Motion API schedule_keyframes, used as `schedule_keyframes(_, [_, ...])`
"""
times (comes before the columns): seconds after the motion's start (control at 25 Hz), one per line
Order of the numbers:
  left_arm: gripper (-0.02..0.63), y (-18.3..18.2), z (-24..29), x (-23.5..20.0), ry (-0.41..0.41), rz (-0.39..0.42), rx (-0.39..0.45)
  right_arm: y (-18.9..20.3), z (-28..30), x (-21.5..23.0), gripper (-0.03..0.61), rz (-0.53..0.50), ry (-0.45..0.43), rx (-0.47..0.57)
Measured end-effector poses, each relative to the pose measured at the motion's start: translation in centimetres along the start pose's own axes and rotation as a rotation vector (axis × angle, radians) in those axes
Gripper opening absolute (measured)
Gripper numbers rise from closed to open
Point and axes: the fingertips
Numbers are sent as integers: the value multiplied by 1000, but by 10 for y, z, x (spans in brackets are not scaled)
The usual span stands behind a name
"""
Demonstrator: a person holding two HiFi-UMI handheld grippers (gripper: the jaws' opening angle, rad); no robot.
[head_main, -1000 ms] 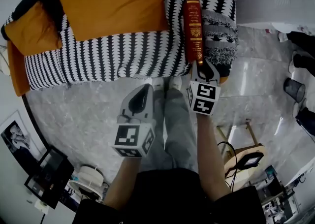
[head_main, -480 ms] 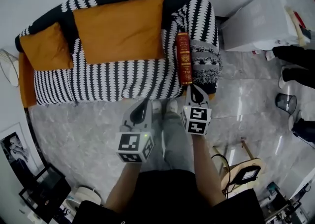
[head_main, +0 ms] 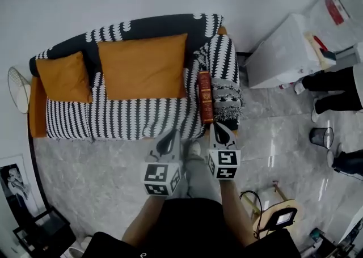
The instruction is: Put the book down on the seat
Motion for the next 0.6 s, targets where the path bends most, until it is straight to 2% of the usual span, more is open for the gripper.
schedule_keyframes(0.4, [12,-61,-18,30,17,45,144,-43,-59,-19,11,-21,-44,109])
schedule_keyframes(0.6, [12,-98,-33,45,25,78,244,-82,-84,-23,11,-45,-67,204])
Point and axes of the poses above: the fingertips, and each gripper's own axes: z forward along the fingers, x to its right, y out of its underside, and after that the axes turned 9 degrees about z, right-handed
